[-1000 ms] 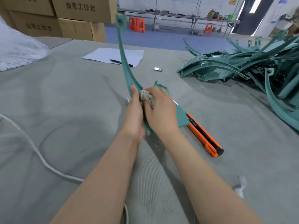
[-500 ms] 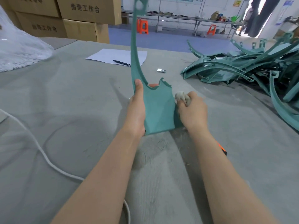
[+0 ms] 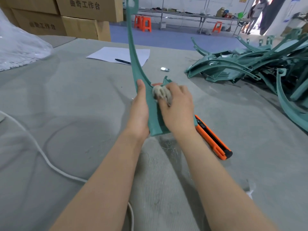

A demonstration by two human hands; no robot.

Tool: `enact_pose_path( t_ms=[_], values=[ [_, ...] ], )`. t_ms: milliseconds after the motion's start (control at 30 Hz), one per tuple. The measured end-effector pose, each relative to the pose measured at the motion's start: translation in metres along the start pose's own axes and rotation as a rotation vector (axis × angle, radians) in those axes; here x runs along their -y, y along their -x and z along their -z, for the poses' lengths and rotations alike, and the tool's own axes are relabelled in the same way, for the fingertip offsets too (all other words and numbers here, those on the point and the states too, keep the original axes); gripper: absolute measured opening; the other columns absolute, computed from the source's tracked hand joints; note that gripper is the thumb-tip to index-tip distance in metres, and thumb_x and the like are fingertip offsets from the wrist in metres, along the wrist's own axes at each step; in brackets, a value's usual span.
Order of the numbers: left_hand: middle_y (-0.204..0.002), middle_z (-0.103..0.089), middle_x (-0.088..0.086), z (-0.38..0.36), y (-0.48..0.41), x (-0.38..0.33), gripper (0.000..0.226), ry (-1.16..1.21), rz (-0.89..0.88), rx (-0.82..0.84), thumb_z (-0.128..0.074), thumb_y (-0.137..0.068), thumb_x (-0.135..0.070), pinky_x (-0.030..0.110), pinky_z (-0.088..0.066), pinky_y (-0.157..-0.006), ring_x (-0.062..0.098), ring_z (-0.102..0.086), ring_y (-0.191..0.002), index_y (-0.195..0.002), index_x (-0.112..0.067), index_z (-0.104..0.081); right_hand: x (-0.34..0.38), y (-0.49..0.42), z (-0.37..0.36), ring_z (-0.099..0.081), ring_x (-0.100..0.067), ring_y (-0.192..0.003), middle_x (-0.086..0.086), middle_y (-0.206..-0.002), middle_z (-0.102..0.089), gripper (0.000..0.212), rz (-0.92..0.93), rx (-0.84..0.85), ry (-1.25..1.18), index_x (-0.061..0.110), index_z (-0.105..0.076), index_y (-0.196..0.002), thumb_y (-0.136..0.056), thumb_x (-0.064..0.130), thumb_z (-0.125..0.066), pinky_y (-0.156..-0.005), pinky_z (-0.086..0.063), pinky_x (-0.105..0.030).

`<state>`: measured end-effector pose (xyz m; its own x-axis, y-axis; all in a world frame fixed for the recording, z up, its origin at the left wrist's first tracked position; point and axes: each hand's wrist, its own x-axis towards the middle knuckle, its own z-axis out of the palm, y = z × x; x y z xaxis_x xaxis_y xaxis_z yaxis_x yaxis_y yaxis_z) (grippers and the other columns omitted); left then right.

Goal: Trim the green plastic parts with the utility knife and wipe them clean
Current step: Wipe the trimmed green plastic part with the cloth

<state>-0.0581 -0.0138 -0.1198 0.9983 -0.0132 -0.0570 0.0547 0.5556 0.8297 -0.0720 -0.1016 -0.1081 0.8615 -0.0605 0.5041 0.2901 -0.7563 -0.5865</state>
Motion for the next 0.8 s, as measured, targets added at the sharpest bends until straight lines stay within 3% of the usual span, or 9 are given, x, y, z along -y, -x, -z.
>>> enact_pose_path(
  t_ms=[133, 233, 300, 400, 467, 667, 800],
  values=[
    [-0.102, -0.069, 0.007, -0.007, 0.001, 0.004, 0.056, -0.039, -0.015, 0.011, -0.029, -0.097, -0.061, 0.036, -0.052, -0.087, 0.022, -0.066, -0.094, -0.094, -0.022, -0.068, -0.003, -0.002, 0.004, -0.049, -0.037, -0.099, -0.017, -0.104, -0.055, 0.012, -0.062, -0.103, -0.011, 0.006, -0.055, -0.100, -0.089, 0.008, -0.054, -0.082, -0.038, -0.045],
    [-0.084, -0.064, 0.000, -0.004, 0.001, 0.005, 0.051, 0.043, -0.001, 0.018, -0.033, -0.096, -0.061, 0.024, -0.053, -0.074, 0.015, -0.064, -0.086, -0.095, -0.019, -0.062, 0.016, 0.010, -0.009, -0.053, -0.036, -0.101, -0.014, -0.108, -0.059, 0.031, 0.078, 0.004, -0.097, 0.006, -0.059, -0.115, -0.085, 0.004, -0.052, -0.084, -0.041, -0.046],
    [-0.078, -0.059, -0.002, -0.002, 0.003, 0.004, 0.048, 0.102, 0.020, 0.030, -0.034, -0.096, -0.059, 0.018, -0.053, -0.066, 0.010, -0.062, -0.079, -0.090, -0.019, -0.059, 0.019, 0.010, -0.013, -0.053, -0.037, -0.100, -0.014, -0.108, -0.058, 0.029, 0.090, 0.047, -0.087, 0.006, -0.057, -0.116, -0.087, 0.007, -0.053, -0.083, -0.041, -0.047],
    [-0.101, -0.071, 0.009, -0.006, 0.003, 0.007, 0.057, 0.004, 0.040, -0.050, -0.033, -0.096, -0.061, 0.027, -0.056, -0.077, 0.019, -0.069, -0.093, -0.104, -0.014, -0.066, 0.007, 0.001, -0.011, -0.051, -0.038, -0.096, -0.017, -0.101, -0.056, 0.004, 0.022, -0.015, -0.083, 0.008, -0.050, -0.093, -0.090, 0.008, -0.052, -0.078, -0.038, -0.046],
    [-0.108, -0.071, 0.011, -0.010, 0.003, 0.008, 0.060, -0.022, 0.070, -0.066, -0.033, -0.096, -0.062, 0.032, -0.056, -0.080, 0.022, -0.069, -0.097, -0.109, -0.014, -0.067, 0.002, -0.002, -0.009, -0.051, -0.038, -0.091, -0.017, -0.096, -0.055, 0.014, -0.007, -0.054, -0.093, 0.013, -0.040, -0.085, -0.090, 0.008, -0.052, -0.076, -0.038, -0.048],
    [-0.094, -0.072, 0.007, -0.004, -0.004, 0.013, 0.060, -0.009, 0.071, -0.088, -0.033, -0.095, -0.064, 0.028, -0.057, -0.064, 0.021, -0.071, -0.085, -0.102, -0.017, -0.068, -0.006, -0.002, -0.014, -0.051, -0.037, -0.090, -0.018, -0.099, -0.055, 0.009, -0.026, -0.027, -0.051, 0.012, -0.044, -0.090, -0.092, 0.013, -0.053, -0.074, -0.037, -0.043],
    [-0.092, -0.072, 0.004, -0.005, -0.004, 0.014, 0.056, -0.016, 0.044, -0.070, -0.030, -0.097, -0.062, 0.030, -0.055, -0.073, 0.019, -0.069, -0.084, -0.090, -0.022, -0.069, -0.018, -0.004, -0.007, -0.049, -0.036, -0.095, -0.018, -0.104, -0.054, 0.012, -0.147, -0.009, 0.001, 0.014, -0.040, -0.090, -0.093, 0.013, -0.051, -0.077, -0.036, -0.042]
  ],
)
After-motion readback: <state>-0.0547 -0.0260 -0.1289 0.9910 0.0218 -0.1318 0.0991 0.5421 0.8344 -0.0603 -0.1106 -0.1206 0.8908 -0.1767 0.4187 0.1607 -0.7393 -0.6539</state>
